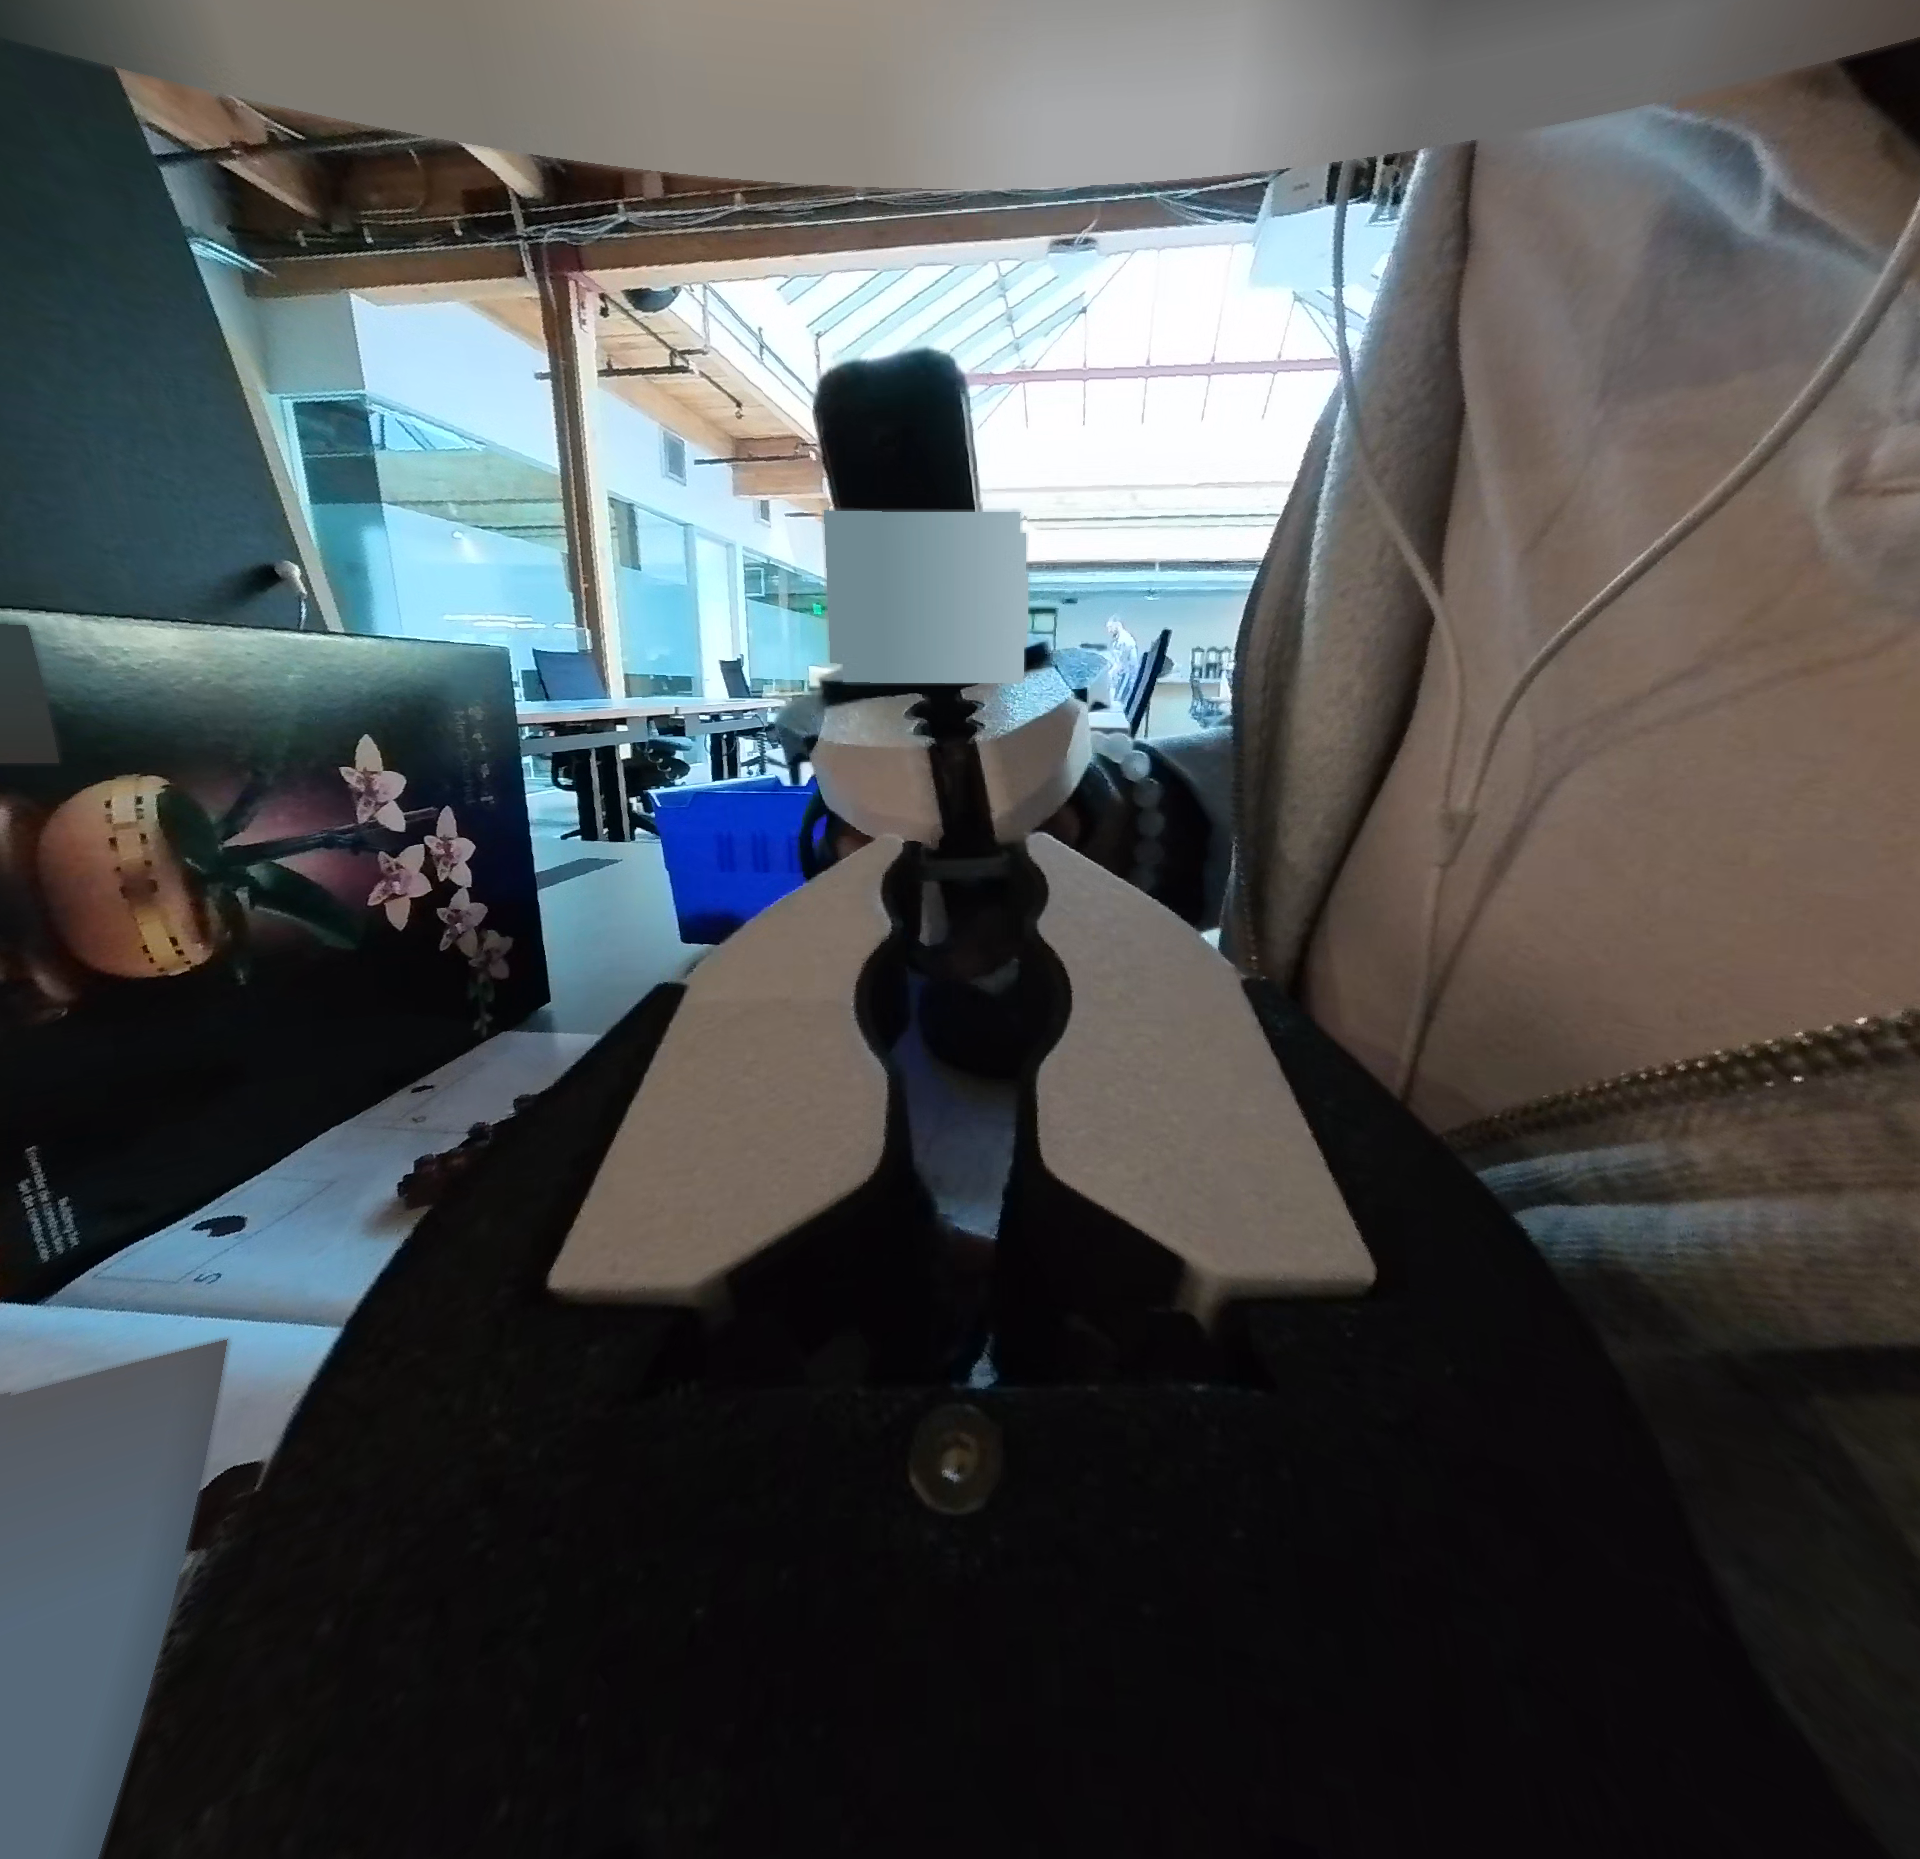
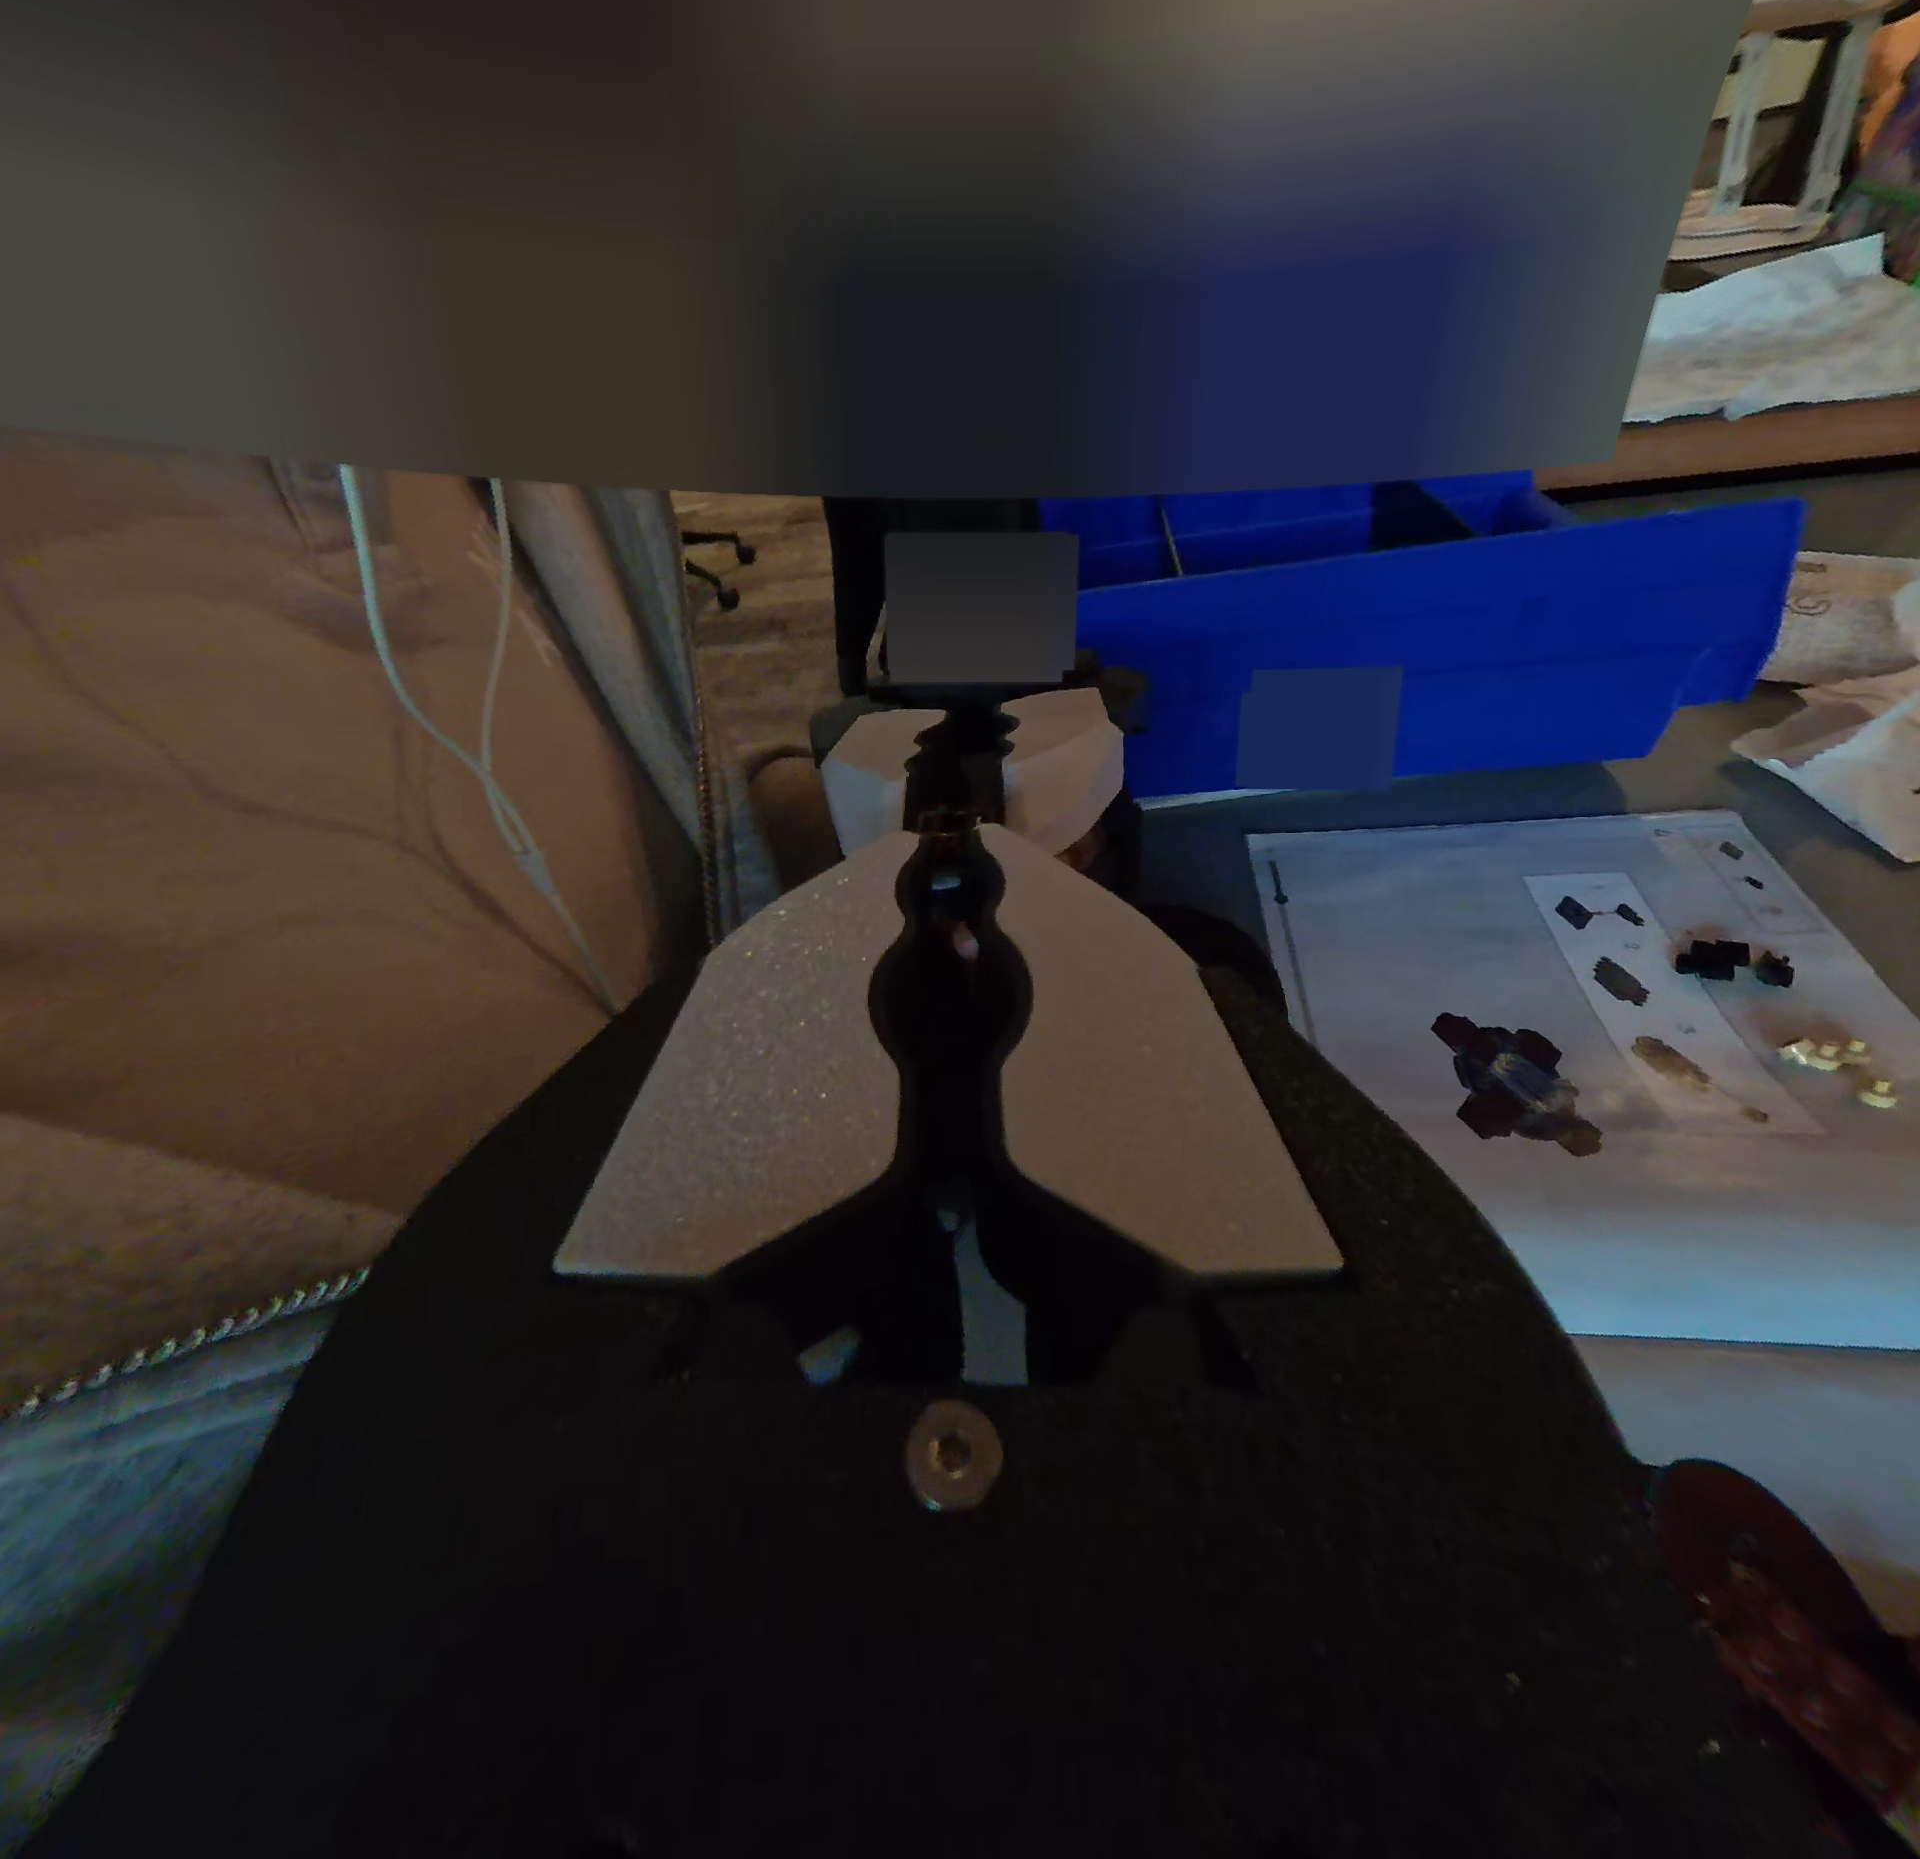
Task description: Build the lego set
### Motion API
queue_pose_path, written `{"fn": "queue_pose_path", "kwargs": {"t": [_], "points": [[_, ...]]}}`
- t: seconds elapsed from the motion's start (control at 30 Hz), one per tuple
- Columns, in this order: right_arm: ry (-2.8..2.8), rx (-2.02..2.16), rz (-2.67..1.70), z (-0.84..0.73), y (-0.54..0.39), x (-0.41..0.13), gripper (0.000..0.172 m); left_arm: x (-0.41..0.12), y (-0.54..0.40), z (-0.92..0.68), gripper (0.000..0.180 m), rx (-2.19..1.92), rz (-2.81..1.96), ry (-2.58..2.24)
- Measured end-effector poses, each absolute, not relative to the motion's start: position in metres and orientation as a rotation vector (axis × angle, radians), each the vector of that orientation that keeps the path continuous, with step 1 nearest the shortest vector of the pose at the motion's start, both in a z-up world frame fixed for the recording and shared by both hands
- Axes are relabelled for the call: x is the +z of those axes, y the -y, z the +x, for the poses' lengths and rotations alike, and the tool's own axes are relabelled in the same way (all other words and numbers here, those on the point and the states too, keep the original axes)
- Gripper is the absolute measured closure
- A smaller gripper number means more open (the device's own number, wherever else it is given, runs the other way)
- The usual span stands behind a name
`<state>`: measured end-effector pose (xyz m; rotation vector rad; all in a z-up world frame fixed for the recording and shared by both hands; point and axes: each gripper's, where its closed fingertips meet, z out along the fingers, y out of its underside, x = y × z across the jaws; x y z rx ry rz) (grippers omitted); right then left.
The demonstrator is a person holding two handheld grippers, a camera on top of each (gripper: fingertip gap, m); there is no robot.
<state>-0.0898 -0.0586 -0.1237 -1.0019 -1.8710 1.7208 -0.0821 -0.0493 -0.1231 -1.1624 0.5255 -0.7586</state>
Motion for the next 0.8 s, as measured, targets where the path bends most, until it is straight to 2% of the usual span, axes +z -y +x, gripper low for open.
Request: {"fn": "queue_pose_path", "kwargs": {"t": [0.8], "points": [[2.119, 1.635, -0.803, -0.0855, 0.0605, -0.1272, 0.170, -0.1258, 0.0516, -0.0779, 0.165, -0.805, -1.173, -0.555]]}}
